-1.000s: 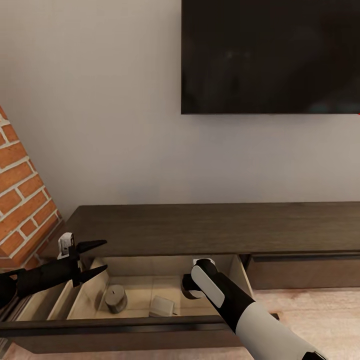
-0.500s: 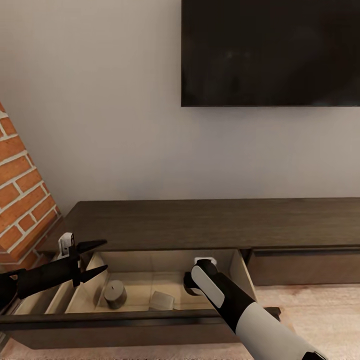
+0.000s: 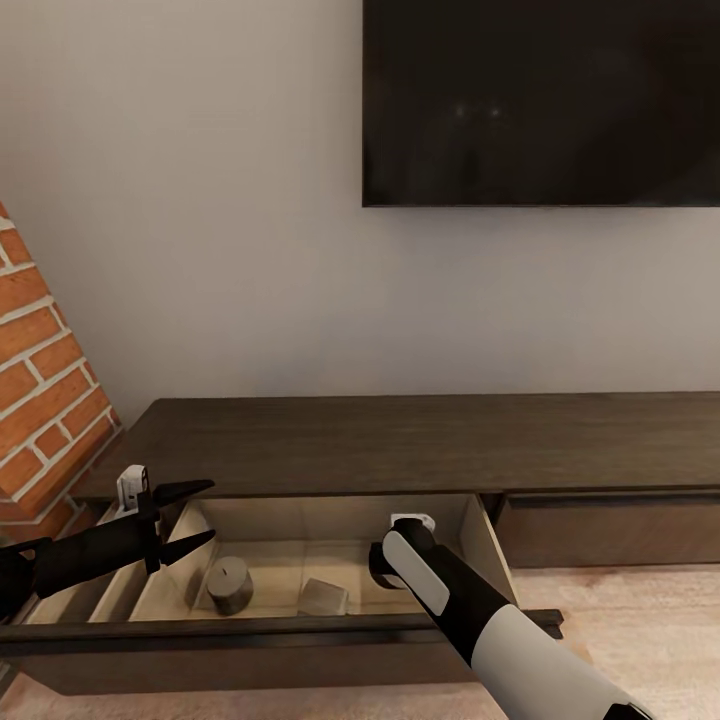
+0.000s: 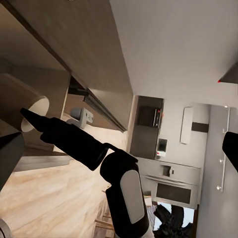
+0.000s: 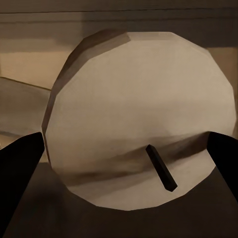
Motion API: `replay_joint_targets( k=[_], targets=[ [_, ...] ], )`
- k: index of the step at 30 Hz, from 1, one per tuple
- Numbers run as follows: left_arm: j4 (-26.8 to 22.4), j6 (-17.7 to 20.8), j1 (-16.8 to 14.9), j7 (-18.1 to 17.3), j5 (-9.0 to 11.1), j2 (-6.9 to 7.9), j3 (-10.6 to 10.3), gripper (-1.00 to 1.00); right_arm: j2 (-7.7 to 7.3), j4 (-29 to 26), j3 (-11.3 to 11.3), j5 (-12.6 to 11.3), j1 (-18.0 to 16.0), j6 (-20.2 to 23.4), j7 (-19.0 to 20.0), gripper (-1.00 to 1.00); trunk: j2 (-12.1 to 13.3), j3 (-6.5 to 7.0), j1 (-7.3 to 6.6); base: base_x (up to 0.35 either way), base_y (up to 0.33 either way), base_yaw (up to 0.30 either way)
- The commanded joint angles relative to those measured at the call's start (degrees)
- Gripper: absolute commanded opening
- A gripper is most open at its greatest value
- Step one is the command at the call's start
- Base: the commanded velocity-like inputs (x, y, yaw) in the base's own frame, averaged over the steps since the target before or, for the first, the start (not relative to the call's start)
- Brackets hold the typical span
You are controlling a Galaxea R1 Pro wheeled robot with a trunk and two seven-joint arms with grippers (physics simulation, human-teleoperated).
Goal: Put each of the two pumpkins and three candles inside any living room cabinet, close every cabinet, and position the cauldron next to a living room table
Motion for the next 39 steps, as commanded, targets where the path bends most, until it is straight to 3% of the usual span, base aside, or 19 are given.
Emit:
replay_joint_targets(
  k=[1,11,39],
  targets=[
    [-0.03,0.09,-0.04,0.6,0.57,0.01,0.05,1.0,-0.02,0.01,0.16,-0.49,-0.06,0.08,-0.47,-1.0,-0.02,-0.05,-0.01,0.113,0.0,0.0],
    [-0.03,0.09,-0.04,0.59,0.57,0.07,0.11,1.0,0.04,5.79,0.18,-0.49,-0.02,0.23,-0.41,-1.0,-0.02,-0.05,-0.01,0.072,0.0,0.0],
    [-0.07,0.09,-0.1,0.51,0.57,-0.02,0.14,1.0,0.0,6.31,0.07,-0.63,-0.04,0.59,-0.39,-1.0,-0.02,-0.05,-0.01,0.064,0.0,0.0]
  ],
)
